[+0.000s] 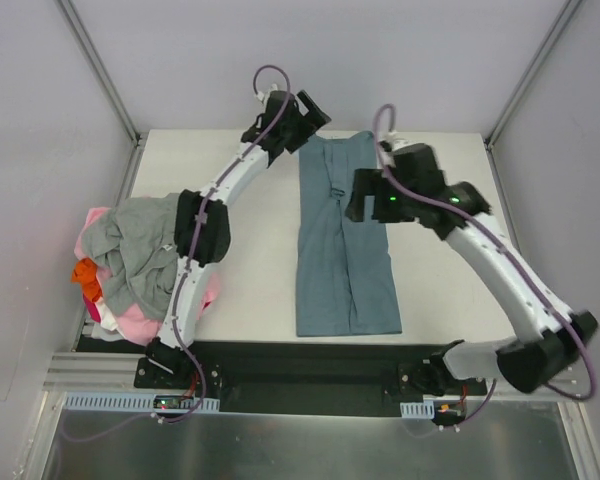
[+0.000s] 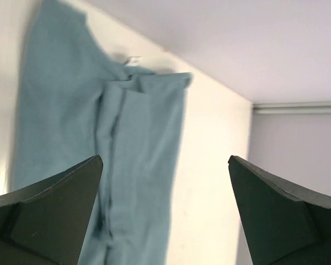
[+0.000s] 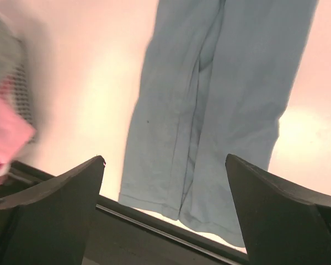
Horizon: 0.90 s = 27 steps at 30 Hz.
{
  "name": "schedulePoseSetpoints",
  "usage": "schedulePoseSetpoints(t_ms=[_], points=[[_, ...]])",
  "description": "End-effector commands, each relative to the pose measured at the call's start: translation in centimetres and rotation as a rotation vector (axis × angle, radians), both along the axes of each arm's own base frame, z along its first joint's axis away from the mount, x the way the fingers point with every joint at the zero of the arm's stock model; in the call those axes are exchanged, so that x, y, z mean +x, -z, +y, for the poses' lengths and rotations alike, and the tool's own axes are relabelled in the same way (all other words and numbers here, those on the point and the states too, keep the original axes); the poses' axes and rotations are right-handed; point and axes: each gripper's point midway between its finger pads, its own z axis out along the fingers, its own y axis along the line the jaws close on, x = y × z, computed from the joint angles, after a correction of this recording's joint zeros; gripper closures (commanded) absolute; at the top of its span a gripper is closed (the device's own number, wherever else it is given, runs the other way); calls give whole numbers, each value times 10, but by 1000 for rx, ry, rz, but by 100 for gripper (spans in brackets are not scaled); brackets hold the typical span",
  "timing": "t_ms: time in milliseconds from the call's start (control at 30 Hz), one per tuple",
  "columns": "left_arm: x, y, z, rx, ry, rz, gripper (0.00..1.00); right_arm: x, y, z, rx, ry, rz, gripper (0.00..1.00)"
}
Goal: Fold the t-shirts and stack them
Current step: Rotate the tshirt 90 degrees, then grab the bottom of the folded rectangular tshirt with both arms
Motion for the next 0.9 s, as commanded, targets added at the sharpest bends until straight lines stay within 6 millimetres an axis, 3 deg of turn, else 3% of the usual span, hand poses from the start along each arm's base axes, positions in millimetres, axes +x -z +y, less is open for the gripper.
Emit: schedulePoseSetpoints(t_ms=[0,33,67,133,167,233,267,300,367,400,500,567,633,767,867], points=[[-64,-175,26,-32,100,-275,1,-30,-37,-50,111,-11,-39,4],[-77,-177,30,-38,110,-258,1,-38,-36,-53,153,-11,-17,4],[-108,-169,40,-37,125,-207,1,-45,-23,-72,155,33,3,4],[-142,-154,51,-35,121,-142,1,-59,-11,-81,199,50,61,4],[-180,-127,63,-23,117,-63,2,-65,-4,-91,227,82,97,4],[-219,-99,72,-49,90,31,4,-80,28,-96,258,117,199,4],[-260,-66,77,-39,106,105,4,-86,39,-99,265,131,228,4],[-279,-54,77,-65,100,153,7,-101,63,-100,272,139,298,3],[-325,-15,80,-50,124,240,8,-108,84,-106,295,164,344,3],[-348,-2,69,-63,150,298,10,-123,105,-106,314,161,418,6],[-402,42,55,-24,228,425,14,-136,133,-114,317,209,490,14],[-428,73,54,-19,220,547,19,-131,135,-112,341,218,472,18],[-443,86,52,-14,221,600,20,-126,134,-110,376,264,469,21],[-451,96,47,6,236,637,21,-124,144,-111,377,340,490,23],[-462,107,40,25,261,691,22,-133,164,-118,319,372,519,21]])
